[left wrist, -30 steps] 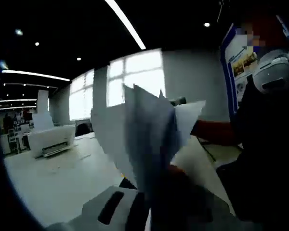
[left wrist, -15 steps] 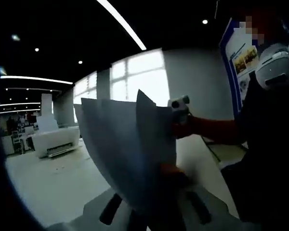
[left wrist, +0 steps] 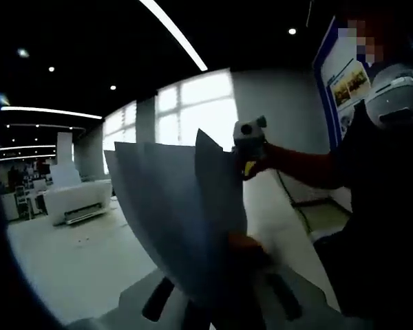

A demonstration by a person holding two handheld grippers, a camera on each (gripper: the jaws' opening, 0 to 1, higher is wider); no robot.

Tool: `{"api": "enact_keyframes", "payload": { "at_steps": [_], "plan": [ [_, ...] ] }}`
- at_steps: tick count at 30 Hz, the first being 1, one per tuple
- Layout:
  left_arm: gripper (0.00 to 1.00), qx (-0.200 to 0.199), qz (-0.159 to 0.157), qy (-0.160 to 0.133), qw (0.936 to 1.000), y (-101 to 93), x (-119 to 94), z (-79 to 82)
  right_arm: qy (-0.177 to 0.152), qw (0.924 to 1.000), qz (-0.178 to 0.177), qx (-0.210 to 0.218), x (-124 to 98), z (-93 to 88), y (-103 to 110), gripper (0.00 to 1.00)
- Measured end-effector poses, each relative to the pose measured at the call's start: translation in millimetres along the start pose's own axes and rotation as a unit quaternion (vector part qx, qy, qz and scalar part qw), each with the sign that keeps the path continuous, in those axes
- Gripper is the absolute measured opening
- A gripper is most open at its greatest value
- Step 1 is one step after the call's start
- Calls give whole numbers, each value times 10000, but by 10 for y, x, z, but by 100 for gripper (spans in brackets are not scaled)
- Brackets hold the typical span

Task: Organize the stack of printing papers by aligning and flattening the scattered papers on the table

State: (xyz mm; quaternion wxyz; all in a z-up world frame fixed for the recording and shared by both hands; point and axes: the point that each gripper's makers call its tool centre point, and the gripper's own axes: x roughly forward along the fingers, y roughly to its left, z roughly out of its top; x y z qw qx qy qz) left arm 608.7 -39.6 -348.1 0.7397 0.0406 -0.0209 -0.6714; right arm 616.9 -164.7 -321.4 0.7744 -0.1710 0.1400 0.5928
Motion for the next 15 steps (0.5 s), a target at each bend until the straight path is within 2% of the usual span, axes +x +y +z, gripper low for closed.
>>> {"api": "enact_keyframes", "payload": {
  "at_steps": [10,15],
  "plan": [
    [5,-30,-45,17,10000,6,2,-7,641,9969,253,-381,70,194,16,16],
    [5,-19,-57,73,10000,27,6,-13,1149,9905,447,-611,137,269,41,17]
  ]
}}
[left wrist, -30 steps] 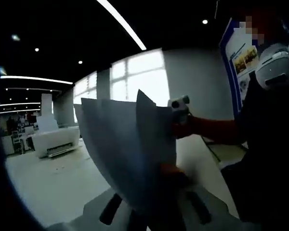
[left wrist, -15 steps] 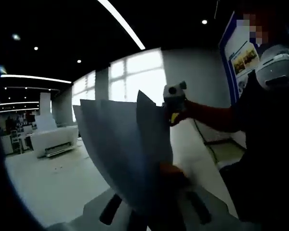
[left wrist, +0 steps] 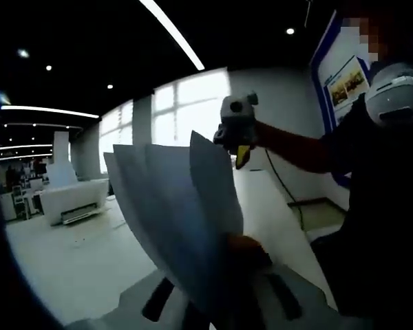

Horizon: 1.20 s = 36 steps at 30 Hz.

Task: Organize the stack of printing papers by aligning and flattening the scattered papers on the table

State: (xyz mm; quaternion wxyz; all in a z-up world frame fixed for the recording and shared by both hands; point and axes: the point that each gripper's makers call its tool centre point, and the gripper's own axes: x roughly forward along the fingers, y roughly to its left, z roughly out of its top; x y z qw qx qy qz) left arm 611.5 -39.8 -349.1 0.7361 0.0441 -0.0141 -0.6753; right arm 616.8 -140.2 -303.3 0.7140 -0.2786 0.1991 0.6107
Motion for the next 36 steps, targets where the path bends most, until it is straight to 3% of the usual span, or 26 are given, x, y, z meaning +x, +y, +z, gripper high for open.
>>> {"api": "enact_keyframes", "payload": {
  "at_steps": [13,26,36],
  "plan": [
    [5,36,16,100,9999,24,27,-12,722,9954,413,-474,202,213,-44,17],
    [5,72,32,112,9999,46,20,-19,1683,9783,876,-828,444,186,30,18],
    [5,56,36,159,9999,42,24,-20,2208,9634,1130,-1012,622,163,108,18]
  ]
}}
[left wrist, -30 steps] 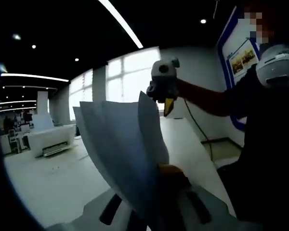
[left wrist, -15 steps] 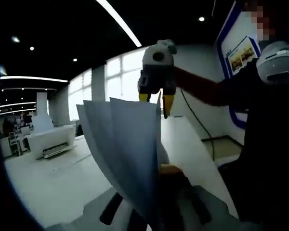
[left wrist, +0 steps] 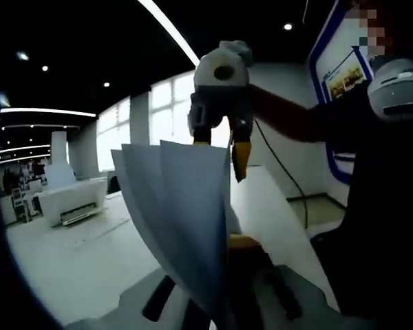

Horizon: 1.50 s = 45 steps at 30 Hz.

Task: Organize the stack of printing papers by aligning and flattening the scattered papers on the table

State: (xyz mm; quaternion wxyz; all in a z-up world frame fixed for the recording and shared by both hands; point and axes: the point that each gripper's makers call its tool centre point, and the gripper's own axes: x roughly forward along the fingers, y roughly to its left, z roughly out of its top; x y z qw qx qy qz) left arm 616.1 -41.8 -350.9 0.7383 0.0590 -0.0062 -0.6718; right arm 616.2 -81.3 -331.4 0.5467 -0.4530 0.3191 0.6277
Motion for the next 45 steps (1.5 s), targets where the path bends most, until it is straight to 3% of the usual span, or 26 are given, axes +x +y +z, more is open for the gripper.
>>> {"api": "enact_keyframes", "payload": {
  "at_steps": [12,15,17,27,39,45],
  "plan": [
    [5,53,2,139,9999,-45,26,9,594,9979,205,-185,174,-34,60,16],
    [5,35,16,130,9999,-39,26,16,721,9969,278,-150,192,-69,84,1],
    [5,45,-14,146,9999,-57,43,18,798,9967,116,-51,189,-80,18,0],
    [6,7,69,22,10000,-24,20,35,704,9975,75,45,159,-64,29,0],
    [22,-329,263,-530,9977,104,-138,202,28,9990,-292,331,-137,3,9,0],
    [27,-427,299,-934,9943,136,-229,315,-635,9951,-572,493,-348,33,-15,0]
  ]
}}
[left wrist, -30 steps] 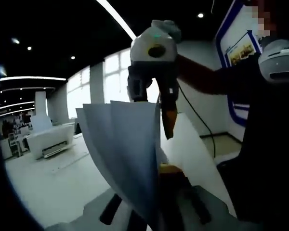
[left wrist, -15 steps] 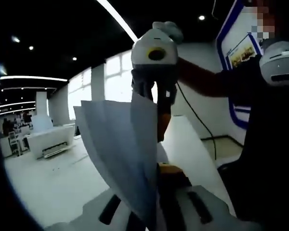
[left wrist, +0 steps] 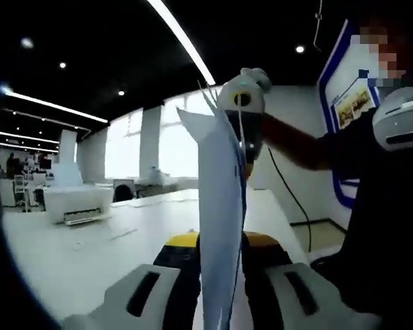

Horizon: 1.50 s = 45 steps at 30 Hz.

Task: Organize the stack of printing papers by aligning and flattening the scattered papers on the table

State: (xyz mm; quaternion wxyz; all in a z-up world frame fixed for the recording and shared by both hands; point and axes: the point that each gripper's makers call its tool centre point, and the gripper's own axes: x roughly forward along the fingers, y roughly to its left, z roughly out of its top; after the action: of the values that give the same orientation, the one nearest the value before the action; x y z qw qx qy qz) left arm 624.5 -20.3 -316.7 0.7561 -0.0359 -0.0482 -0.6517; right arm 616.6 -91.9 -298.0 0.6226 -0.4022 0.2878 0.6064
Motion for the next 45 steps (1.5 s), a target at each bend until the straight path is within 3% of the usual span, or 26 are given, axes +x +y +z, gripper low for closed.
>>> {"api": "enact_keyframes", "payload": {
  "at_steps": [10,19,26,32,36,41,45],
  "plan": [
    [29,-243,-55,-833,9962,21,-74,287,-889,9953,-372,72,-341,93,-13,0],
    [32,-298,-109,-1237,9918,-19,-91,415,-1558,9857,-621,138,-565,198,-35,0],
    [36,-289,-95,-1518,9879,7,-25,517,-2392,9680,-716,249,-741,312,-13,0],
    [38,-215,-210,-1518,9880,-45,84,600,-2869,9537,-813,379,-818,292,-28,0],
    [38,-200,-235,-1525,9878,-63,139,626,-3486,9316,-876,542,-894,323,-31,0],
    [38,-181,-234,-1527,9878,-85,187,663,-3761,9196,-910,679,-849,234,-16,0],
    [35,-183,-246,-1566,9872,-101,184,718,-4052,9058,-953,789,-841,203,1,0]
  ]
}}
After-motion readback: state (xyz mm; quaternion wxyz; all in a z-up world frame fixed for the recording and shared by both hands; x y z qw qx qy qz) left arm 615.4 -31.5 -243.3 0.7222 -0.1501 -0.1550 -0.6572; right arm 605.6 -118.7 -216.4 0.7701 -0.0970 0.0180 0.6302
